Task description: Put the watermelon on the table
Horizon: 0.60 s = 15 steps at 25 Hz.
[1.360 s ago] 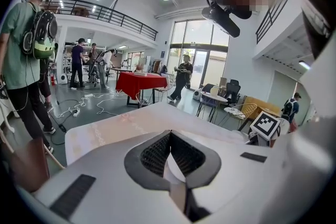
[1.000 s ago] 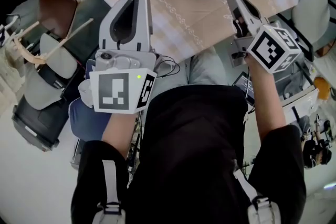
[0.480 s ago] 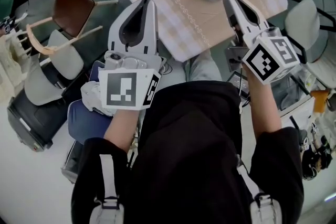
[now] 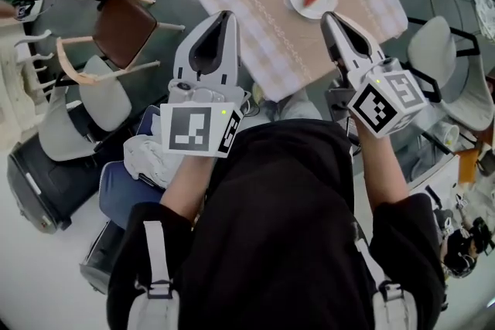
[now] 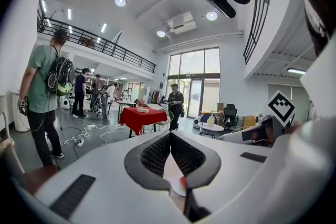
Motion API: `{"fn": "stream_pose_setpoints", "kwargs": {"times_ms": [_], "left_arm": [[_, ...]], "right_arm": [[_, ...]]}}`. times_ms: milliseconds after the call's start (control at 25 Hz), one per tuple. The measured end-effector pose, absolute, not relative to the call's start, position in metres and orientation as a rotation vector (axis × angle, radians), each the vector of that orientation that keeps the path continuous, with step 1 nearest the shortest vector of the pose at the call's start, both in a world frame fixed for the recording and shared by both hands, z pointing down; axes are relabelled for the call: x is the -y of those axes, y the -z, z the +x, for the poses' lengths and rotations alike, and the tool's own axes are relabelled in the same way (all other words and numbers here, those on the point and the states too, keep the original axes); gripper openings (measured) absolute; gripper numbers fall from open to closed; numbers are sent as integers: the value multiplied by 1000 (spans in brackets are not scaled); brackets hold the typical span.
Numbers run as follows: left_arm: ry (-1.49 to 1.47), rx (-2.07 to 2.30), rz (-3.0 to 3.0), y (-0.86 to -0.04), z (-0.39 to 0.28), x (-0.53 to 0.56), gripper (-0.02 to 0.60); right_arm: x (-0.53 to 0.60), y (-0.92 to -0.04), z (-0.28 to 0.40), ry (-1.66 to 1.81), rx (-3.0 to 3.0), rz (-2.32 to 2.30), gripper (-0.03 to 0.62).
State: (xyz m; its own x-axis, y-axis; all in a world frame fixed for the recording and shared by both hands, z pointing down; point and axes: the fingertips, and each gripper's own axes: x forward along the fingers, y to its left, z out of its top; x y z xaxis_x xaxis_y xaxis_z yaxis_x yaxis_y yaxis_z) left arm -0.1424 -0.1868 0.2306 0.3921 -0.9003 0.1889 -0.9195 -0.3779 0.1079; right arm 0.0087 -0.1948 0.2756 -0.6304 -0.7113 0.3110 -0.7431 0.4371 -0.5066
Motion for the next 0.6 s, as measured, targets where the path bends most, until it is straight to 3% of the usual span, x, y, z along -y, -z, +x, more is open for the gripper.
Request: {"fn": "stream_pose_setpoints", "kwargs": {"times_ms": [600], "left_arm": [[-59,1560,2515,-206,-155,127,11]], "right_arm": [[116,-247,-11,-918,2613,1388,15]]}}
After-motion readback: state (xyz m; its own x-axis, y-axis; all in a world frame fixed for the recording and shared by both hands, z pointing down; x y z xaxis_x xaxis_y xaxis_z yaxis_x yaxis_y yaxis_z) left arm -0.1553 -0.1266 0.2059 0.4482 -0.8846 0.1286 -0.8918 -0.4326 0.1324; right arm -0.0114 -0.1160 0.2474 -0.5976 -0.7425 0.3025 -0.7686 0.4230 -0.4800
